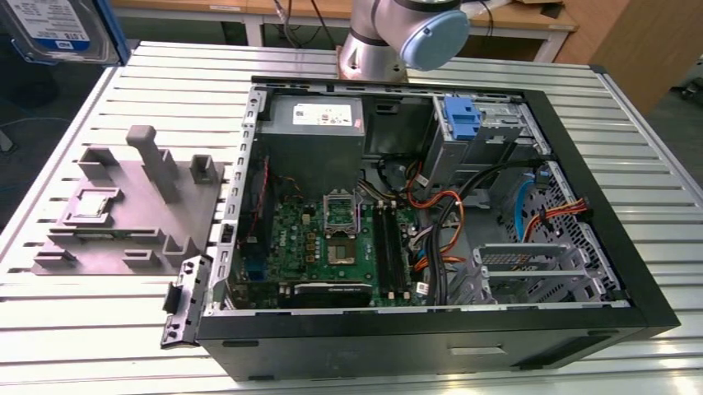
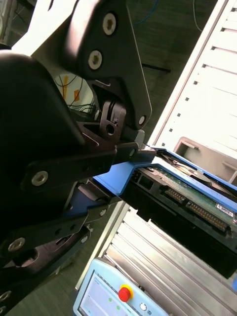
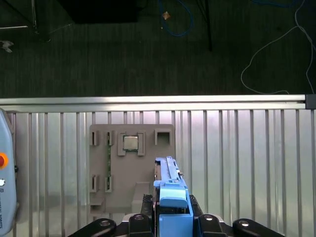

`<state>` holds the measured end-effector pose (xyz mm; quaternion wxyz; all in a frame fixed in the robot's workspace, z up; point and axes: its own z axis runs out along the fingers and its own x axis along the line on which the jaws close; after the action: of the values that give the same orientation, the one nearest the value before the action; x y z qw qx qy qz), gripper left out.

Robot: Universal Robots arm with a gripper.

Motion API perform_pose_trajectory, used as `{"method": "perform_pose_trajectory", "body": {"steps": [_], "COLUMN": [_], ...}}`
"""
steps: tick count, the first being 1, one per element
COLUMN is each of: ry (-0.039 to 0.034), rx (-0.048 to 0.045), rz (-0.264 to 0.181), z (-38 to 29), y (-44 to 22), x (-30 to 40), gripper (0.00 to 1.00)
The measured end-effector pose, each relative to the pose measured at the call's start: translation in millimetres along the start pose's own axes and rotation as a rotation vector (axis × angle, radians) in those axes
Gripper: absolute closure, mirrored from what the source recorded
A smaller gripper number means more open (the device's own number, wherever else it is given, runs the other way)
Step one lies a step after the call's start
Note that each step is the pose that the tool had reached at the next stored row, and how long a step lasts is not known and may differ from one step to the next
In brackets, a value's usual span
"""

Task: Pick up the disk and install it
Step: 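Pick up the disk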

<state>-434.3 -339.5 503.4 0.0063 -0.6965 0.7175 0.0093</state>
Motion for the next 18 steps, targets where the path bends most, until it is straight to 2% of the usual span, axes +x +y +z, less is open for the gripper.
{"method": "perform_pose_trajectory", "body": {"steps": [4,10,18], "ry": [-0.0001,0.0,-0.0001], "rx": [0.0002,0.0001,0.0001], "rz": [0.0,0.0,0.0], "z": [0.0,-0.1,-0.2], "y": [-2.3,-12.1,-20.9], "x": [4.9,5.0,4.8], "gripper": [0.64,0.64,0.64]}}
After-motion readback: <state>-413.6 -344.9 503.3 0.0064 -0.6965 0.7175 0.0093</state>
